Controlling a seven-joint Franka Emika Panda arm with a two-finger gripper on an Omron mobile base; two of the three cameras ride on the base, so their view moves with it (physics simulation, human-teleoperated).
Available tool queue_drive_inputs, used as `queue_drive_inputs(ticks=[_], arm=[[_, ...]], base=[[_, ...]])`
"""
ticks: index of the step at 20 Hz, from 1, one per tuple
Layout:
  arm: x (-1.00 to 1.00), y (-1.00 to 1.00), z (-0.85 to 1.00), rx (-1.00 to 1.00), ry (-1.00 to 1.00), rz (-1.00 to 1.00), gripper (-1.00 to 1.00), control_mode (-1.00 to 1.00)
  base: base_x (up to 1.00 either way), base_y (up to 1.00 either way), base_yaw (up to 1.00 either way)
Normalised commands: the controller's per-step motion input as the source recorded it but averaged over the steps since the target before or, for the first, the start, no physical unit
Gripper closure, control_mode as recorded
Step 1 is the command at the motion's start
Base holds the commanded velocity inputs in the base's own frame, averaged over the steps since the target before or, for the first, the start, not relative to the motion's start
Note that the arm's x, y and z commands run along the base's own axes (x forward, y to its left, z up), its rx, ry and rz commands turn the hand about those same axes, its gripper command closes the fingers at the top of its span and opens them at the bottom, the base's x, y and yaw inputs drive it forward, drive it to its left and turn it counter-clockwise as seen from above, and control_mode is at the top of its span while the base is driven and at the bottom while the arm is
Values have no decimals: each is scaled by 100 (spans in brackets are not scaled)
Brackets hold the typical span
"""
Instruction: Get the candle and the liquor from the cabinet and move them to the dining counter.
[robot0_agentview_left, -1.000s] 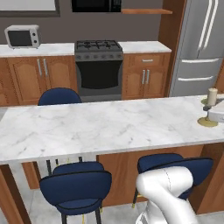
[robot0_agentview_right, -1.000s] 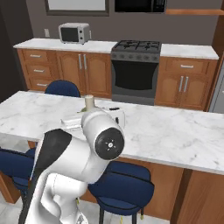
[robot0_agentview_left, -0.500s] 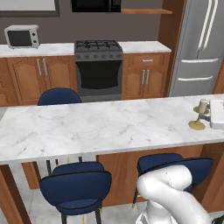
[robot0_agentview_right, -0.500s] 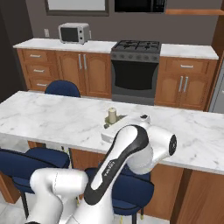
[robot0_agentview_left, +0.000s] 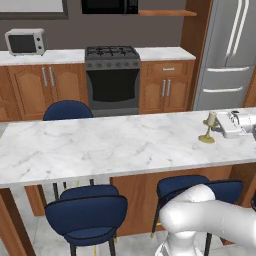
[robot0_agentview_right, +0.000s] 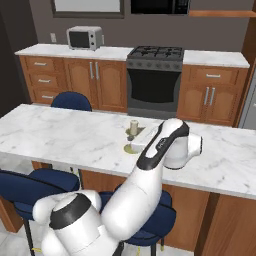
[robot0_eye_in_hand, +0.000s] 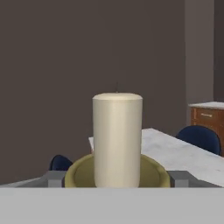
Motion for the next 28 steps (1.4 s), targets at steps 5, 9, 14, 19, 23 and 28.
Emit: queue_drive_inputs(ticks=[5, 9, 14, 19, 23, 28], arm=[[49, 0, -14, 0, 1, 0, 100, -100], [29, 0, -26, -5, -3, 0, 100, -100], [26, 0, -18, -14, 0, 0, 100, -100], [23, 0, -26, -12, 0, 0, 100, -100], [31, 4, -44, -5, 2, 0, 100, -100], [44, 6, -45, 2, 6, 2, 100, -100]], base=[[0, 0, 0], [0, 0, 0], [0, 0, 0], [0, 0, 0], [0, 0, 0], [0, 0, 0]])
